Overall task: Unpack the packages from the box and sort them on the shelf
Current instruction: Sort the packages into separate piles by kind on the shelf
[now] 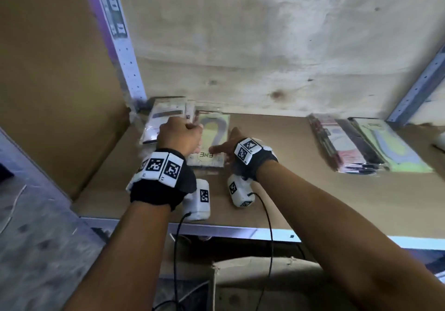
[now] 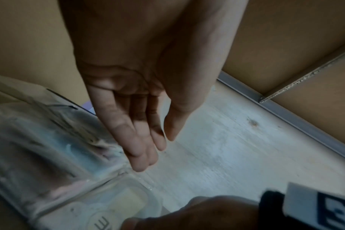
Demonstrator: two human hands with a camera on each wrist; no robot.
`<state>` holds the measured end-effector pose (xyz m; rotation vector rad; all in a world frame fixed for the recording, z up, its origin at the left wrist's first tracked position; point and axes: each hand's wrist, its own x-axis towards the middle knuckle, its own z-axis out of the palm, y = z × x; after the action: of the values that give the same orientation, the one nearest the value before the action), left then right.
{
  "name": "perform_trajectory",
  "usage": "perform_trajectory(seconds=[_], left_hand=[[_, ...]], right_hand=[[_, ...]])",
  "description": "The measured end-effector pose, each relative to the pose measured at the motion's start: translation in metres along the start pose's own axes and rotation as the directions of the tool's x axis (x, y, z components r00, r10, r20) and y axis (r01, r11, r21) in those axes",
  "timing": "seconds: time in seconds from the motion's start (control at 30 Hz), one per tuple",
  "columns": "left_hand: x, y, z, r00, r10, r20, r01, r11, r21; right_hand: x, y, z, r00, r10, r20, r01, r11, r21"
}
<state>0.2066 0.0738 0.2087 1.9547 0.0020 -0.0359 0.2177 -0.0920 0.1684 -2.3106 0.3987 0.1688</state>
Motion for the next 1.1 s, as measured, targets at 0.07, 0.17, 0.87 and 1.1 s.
perform_trajectory(seconds=[0.07, 0.17, 0.87, 1.1], left_hand=[[-0.005, -0.004, 0.0, 0.999, 0.029, -0.028, -0.026, 0.996, 0.086], [-0.011, -0.005, 0.001, 0.998, 0.07, 0.01, -0.07, 0.986, 0.15], [-0.017, 0.005, 0.07, 0.923, 0.076, 0.377, -0.181, 0.951, 0.252], [-0.035, 0.018, 0.073, 0.949, 0.056, 0.311, -0.024, 0.994, -0.106]], right_hand=[[0.0, 0.003, -0.003, 0.999, -0.02, -0.035, 0.015, 0.992, -0.124], [-0.004, 0.011, -0.015, 0.999, 0.032, -0.033, -0.037, 0.99, -0.138], [-0.121, 0.13, -0.111, 0.974, -0.112, 0.198, 0.02, 0.909, 0.417], [-0.128, 0.151, -0.129, 0.994, -0.085, 0.062, 0.02, 0.732, 0.681]])
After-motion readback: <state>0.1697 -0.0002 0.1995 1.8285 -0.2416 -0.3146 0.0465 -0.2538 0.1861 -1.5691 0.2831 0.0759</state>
